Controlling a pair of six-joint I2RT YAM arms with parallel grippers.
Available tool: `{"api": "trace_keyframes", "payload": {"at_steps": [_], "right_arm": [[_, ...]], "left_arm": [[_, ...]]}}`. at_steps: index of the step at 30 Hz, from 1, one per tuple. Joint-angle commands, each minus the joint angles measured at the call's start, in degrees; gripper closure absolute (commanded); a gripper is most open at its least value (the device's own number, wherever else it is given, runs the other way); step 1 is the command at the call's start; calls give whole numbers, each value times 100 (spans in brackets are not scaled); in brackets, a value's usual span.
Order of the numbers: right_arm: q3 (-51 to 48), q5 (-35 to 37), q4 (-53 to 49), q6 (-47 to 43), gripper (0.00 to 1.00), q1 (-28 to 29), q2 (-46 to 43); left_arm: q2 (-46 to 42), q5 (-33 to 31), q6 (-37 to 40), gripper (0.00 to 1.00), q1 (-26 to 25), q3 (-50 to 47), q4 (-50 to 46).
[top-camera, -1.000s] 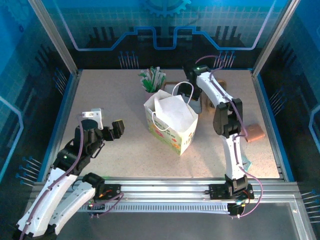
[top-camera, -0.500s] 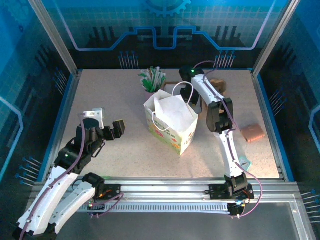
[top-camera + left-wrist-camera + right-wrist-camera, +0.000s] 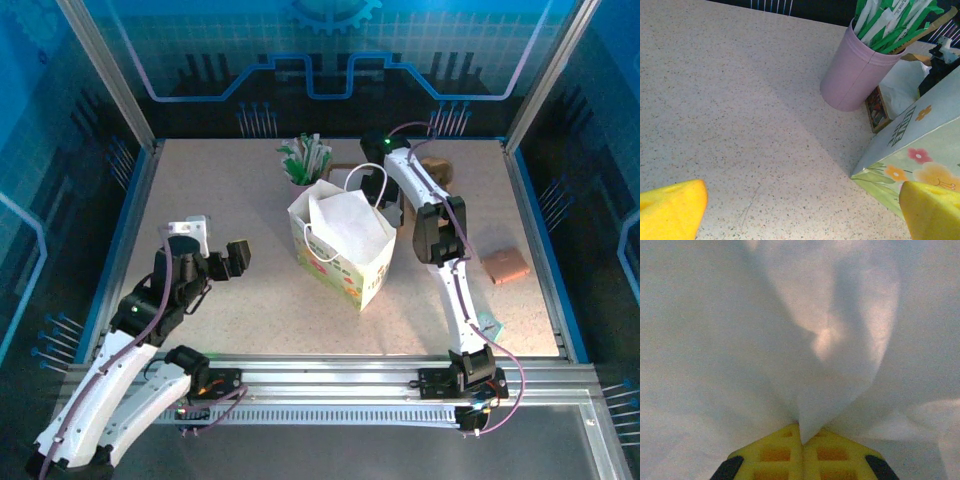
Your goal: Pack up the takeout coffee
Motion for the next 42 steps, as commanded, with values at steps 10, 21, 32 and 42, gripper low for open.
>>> {"api": "trace_keyframes", "payload": {"at_steps": [10,21,32,42], "right_arm": [[-563,-288,219,-25,100,-273,-1688],[-727,-539,202,-26,100,-520,-2558],[-1551,-450,756,215,100,-958,-4026],[-2396,-537,1243,344,100,-946,-5680]], "left_arm": [[29,34,137,1,-1,143,-14],[29,44,137,1,0,163,-35],[-30,96,132,1,-1,172,-10],[-184,118,114,1,-1,161,-27]]}}
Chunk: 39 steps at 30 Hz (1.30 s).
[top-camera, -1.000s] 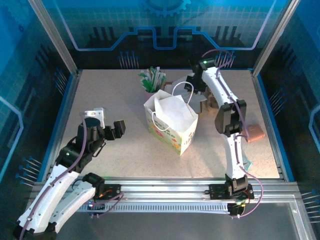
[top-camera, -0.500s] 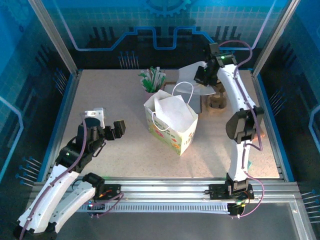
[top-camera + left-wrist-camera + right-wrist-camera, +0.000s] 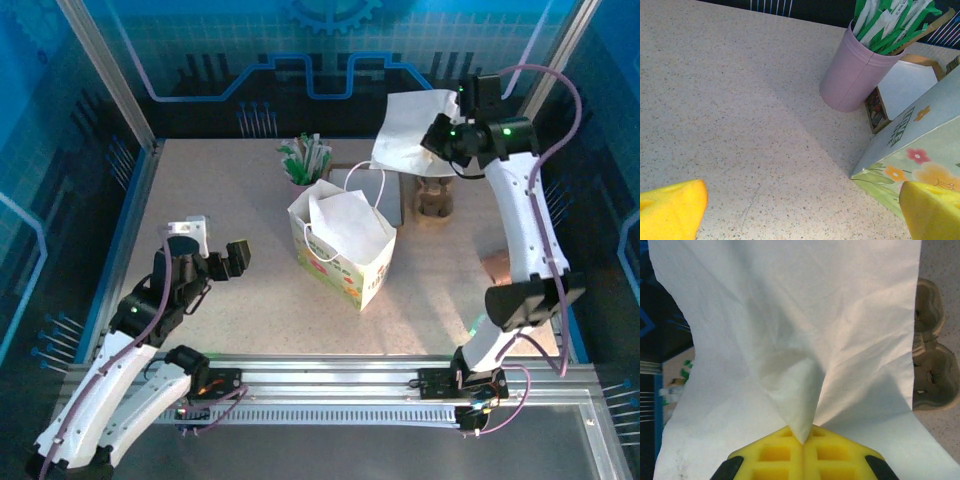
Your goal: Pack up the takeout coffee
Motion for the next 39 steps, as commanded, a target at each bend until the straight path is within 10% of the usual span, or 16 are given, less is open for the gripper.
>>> {"api": "trace_keyframes", "payload": {"at_steps": [1,16,23,39], "right_arm": [[-251,-93,216,91,100,16,-583],[-1958,600,863,13,100,2016,-2387],[-2324,1219,1057,-6,100,3202,-2140],[-2578,1852,1150,298,100,3744,-878]], "left_arm": [[-110,131,97,1,1,163,-27],[-207,223,39,1,1,178,-54],[-215,243,38,1,-4,180,-71],[-231,296,10,1,-10,172,-97]]}}
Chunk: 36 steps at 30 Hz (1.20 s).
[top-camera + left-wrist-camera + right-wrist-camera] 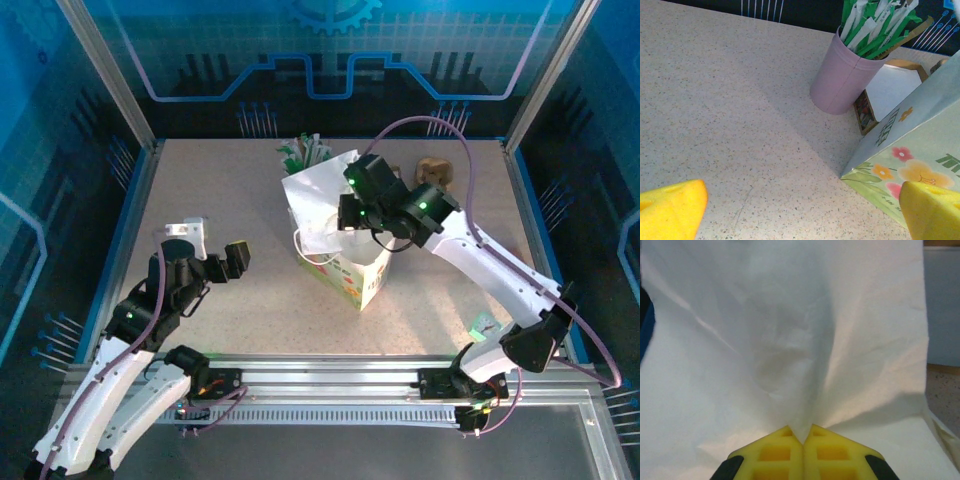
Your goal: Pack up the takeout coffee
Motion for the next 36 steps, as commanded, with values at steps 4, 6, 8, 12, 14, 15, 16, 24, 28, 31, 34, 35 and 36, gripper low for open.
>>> {"api": "trace_keyframes", "payload": {"at_steps": [4,6,8,12,14,15,16,24,28,31,34,35,36], "right_arm": [[-376,176,258,284,100,-9,156],[-514,120,325,338,100,-47,193],[-593,120,301,381,100,-57,268],[-763,67,253,480,100,-99,405],[-844,35,251,531,100,-127,445],[-831,26,203,548,100,-144,473],[-761,20,121,550,100,-155,492],[405,-134,-672,195,73,-164,513],[941,-190,-911,70,67,-139,700],[1157,-219,-918,47,68,-142,841],[1122,-478,-501,-80,76,-122,947],[1129,-520,-417,-100,80,-112,1024],[1155,-539,-357,-136,83,-118,1123]], "left_arm": [[-56,122,20,1,-23,165,-76],[-60,130,23,1,-10,169,-64],[-56,131,23,1,-10,165,-67],[-58,138,17,1,-10,168,-76],[-59,140,20,1,-6,159,-67],[-57,139,18,1,-11,158,-68],[-57,148,22,1,-15,160,-60],[-42,166,25,1,-10,160,-64],[-39,165,23,1,-14,173,-76],[-44,171,20,1,-13,163,-76],[-31,169,25,1,-18,165,-68],[-24,166,25,1,-12,159,-67],[-20,169,25,1,-17,165,-67]]}}
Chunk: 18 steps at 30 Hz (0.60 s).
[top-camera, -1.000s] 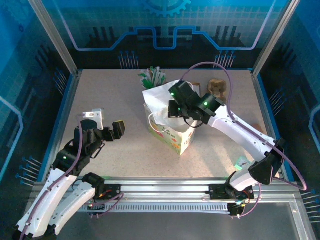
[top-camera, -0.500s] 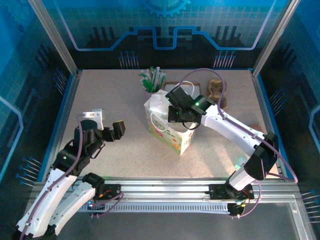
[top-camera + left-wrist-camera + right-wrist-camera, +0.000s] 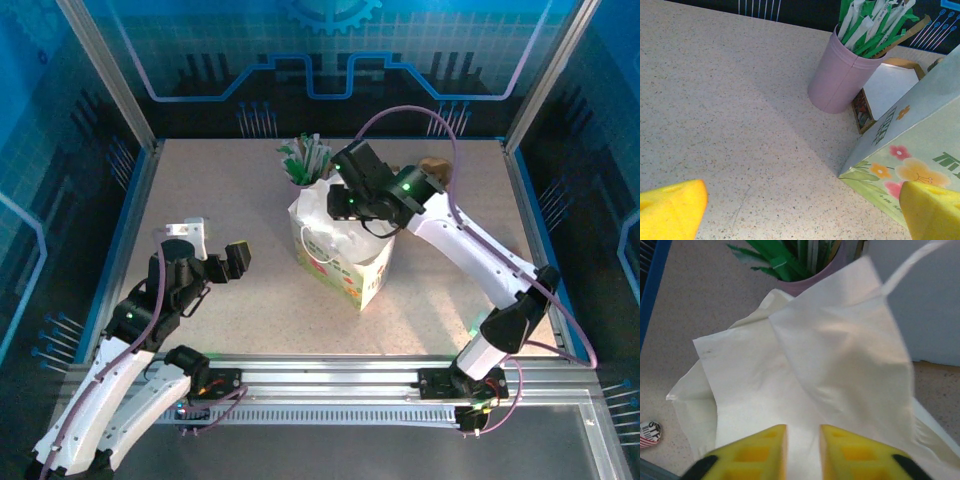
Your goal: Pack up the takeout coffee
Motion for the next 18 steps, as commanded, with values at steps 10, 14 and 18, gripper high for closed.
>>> {"api": "trace_keyframes", "payload": {"at_steps": [10,14,18], "right_arm": [[-558,1016,336,-73,100,-36,799],[-1035,861,565,9,100,-87,804],[-1137,606,584,16,100,-17,740]], "left_arm": [[-19,115,33,1,-19,165,-76],[-11,129,31,1,-19,165,-63],[-9,128,41,1,-14,165,-58]]}}
